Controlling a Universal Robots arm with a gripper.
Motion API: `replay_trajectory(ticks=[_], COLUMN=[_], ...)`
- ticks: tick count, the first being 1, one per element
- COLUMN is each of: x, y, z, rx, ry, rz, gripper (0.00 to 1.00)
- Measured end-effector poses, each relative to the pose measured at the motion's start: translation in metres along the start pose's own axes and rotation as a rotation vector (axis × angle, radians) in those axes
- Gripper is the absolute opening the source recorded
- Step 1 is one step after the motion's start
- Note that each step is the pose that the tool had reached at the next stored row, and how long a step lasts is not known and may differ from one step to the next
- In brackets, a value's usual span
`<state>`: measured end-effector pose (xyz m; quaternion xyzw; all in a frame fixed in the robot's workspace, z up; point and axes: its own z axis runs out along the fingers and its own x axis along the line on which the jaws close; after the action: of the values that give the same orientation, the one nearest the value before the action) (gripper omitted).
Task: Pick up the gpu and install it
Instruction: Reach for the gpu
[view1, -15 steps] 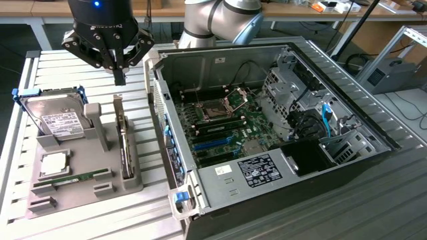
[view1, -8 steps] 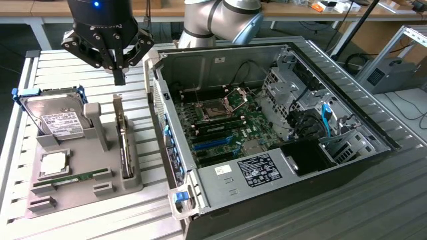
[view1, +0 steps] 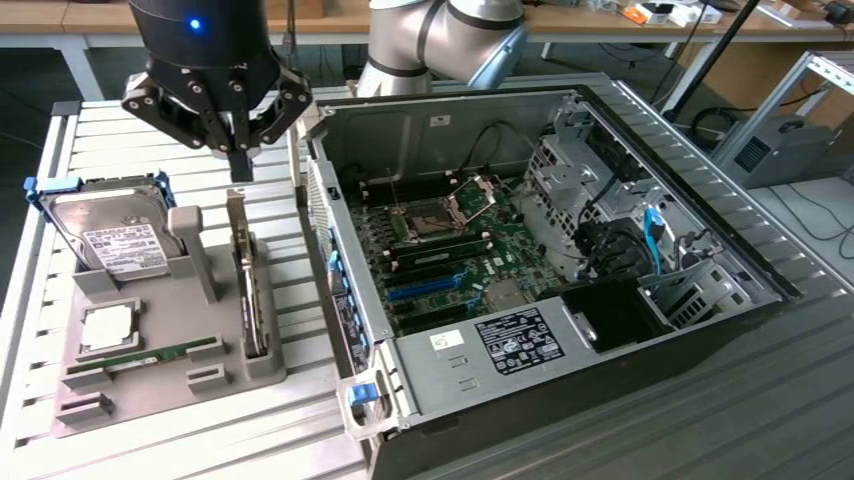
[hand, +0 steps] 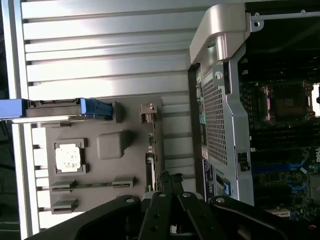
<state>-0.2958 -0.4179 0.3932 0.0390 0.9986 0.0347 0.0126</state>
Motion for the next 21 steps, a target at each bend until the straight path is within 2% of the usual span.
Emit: replay_trajectory(ticks=[6, 11, 12, 14, 15, 21], x=[-0.001, -0.001, -0.001, -0.001, 0.0, 0.003], y=[-0.009, -0.0097, -0.0098, -0.0106, -0.0118, -0.0198], z=[-0.0005, -0.0006, -0.0005, -0.0006, -0.0006, -0.0005], rx=[-0.003, -0.0026, -0.0003, 0.0157, 0.0196, 0.0198], ry=[0.0001, 0.0001, -0.0002, -0.0013, -0.0016, -0.0015], rz=[0.0, 0.0, 0.0, -0.001, -0.001, -0.001], gripper=[0.11, 0.11, 0.11, 0.11, 0.11, 0.11])
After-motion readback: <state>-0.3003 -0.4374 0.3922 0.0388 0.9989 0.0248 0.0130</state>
